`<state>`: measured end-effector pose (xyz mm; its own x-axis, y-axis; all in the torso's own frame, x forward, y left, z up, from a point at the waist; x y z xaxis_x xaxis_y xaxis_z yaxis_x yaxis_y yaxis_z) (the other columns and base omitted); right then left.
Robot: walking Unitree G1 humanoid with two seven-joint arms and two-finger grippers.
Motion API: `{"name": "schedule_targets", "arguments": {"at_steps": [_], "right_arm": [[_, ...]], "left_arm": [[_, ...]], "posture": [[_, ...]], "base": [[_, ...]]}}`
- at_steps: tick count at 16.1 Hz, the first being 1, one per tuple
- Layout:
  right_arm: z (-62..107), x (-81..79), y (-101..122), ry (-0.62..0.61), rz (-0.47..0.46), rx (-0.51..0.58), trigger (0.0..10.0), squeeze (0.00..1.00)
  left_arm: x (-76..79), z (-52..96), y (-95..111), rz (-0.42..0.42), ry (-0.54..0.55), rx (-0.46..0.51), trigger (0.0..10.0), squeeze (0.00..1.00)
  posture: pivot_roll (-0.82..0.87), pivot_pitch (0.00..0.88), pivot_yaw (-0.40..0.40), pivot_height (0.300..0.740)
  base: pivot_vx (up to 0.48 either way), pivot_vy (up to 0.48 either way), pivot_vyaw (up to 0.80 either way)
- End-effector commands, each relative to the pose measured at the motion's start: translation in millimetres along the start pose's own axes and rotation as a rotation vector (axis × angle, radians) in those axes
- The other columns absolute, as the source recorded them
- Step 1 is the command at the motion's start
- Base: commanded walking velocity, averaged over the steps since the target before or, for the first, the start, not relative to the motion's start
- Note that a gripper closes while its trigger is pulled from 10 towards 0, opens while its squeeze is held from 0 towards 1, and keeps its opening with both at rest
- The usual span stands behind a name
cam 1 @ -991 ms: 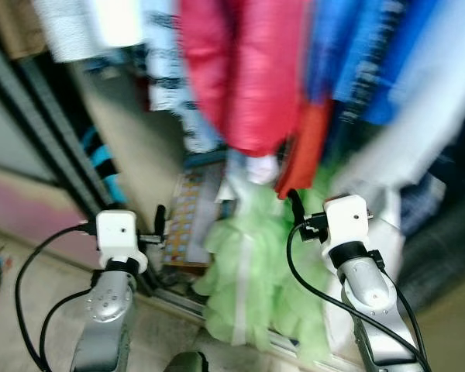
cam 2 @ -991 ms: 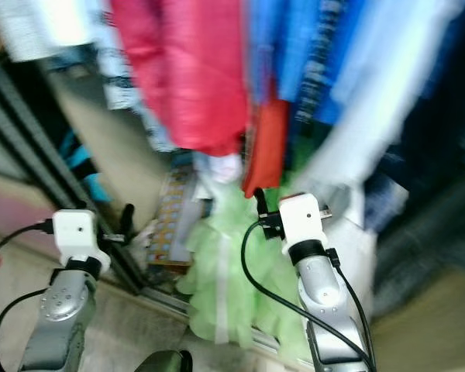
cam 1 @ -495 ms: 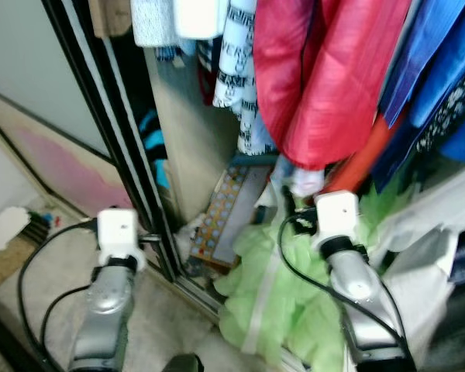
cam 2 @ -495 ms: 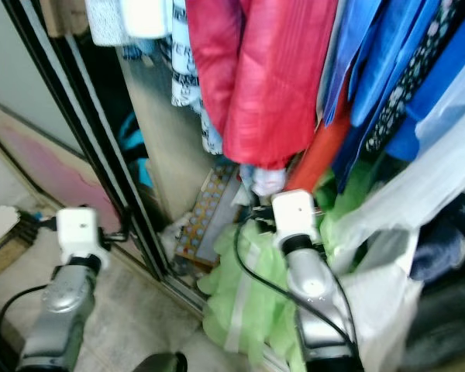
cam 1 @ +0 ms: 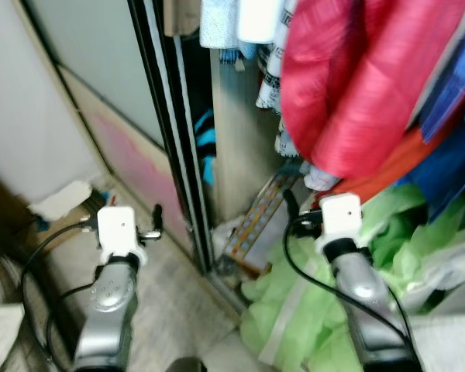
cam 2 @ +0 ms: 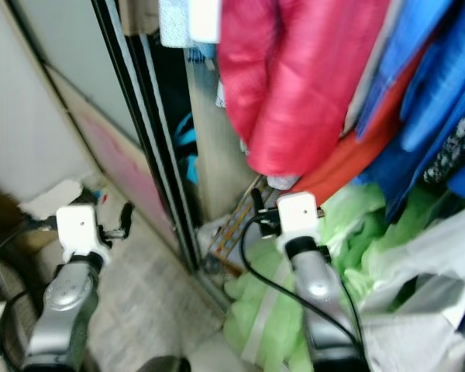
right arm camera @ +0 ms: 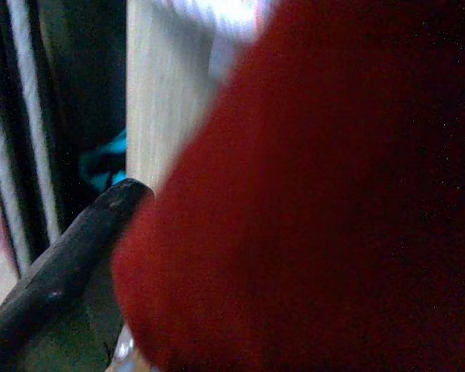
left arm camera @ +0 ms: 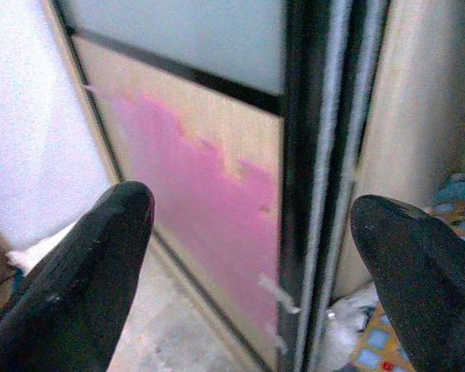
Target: Clean up the room
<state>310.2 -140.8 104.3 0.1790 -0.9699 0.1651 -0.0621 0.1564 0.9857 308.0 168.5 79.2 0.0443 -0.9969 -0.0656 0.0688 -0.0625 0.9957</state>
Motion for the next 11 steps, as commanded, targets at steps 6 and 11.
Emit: {"name": "schedule_targets", "arguments": {"at_steps": [6,11], "right_arm": [[-3.3,-20.2,11,0.151,0.038,0.041,10.0,0.00],[-6.7,-18.0,14,0.114,0.025,0.048,10.0,0.00]], "left_arm": [[-7.9,3.9,8,-0.015,0.044,0.022,10.0,0.00],[-6.9,1.6,8,-0.019,0.051,0.021,10.0,0.00]], "posture": [[0.05,0.000,-0.007,0.740],[0.04,0.000,0.001,0.740]], "base": [[0.000,0.000,0.35],[0.000,0.000,0.80]]}}
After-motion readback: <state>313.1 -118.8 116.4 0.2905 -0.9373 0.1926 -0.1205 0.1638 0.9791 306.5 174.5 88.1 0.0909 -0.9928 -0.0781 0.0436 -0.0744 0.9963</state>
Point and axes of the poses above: a point about 5 cm out from each wrist's last joint towards the gripper, its own z axis pointing back from the gripper into the wrist, its own y axis along the axis of the wrist's last joint, x = y × z, the point moved 5 cm from there along -z, pointing out of the wrist towards the gripper, and after that the axes turned 2 degrees about -z, right-handed, at the moved point
